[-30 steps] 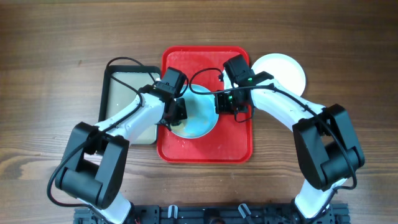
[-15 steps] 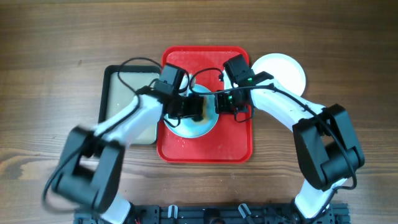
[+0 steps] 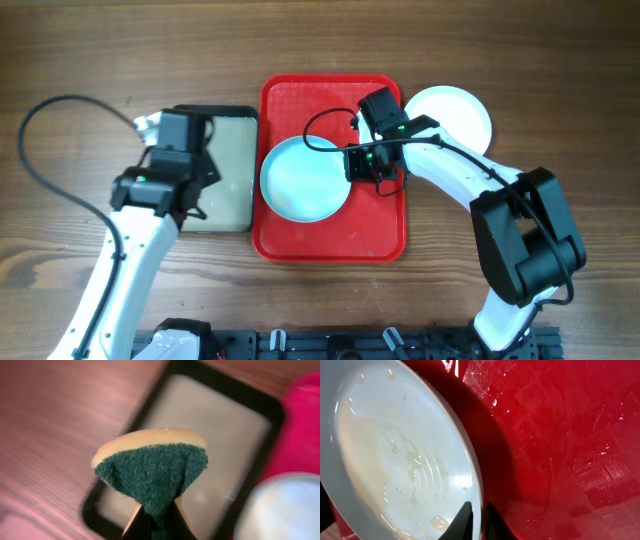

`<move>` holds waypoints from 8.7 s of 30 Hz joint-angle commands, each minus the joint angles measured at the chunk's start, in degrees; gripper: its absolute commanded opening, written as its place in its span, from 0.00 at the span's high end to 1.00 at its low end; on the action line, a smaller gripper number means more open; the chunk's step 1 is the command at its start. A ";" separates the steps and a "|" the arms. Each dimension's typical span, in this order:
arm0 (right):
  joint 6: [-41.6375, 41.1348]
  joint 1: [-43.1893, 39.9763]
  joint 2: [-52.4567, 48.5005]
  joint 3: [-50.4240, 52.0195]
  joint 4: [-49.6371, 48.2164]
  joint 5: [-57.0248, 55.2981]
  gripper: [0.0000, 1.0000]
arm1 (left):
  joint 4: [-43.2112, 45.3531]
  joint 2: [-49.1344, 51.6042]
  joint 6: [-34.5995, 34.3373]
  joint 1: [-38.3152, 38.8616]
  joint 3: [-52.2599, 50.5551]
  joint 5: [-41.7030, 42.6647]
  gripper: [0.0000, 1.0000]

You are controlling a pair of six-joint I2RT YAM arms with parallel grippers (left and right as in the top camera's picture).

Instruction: Clean dirty plates on tray and stack at the side

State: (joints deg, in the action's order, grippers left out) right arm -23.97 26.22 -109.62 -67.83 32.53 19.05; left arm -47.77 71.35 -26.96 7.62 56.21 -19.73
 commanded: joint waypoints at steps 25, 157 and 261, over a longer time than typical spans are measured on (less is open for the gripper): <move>-7.76 0.39 -0.81 1.01 -1.90 -6.95 0.96 | 3.93 0.44 -0.46 -9.01 -4.68 8.57 0.96; 8.70 9.31 -3.04 -25.68 -7.65 2.01 0.96 | 6.84 0.44 17.09 -9.01 -4.68 22.47 0.96; 8.55 -26.05 37.35 -8.48 1.84 -12.63 0.00 | 23.15 17.09 27.85 -9.03 -4.42 29.31 0.00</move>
State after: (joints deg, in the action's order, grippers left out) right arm -15.16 -0.16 -76.29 -76.29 34.46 5.98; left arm -24.62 89.47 0.78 -1.15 51.68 8.91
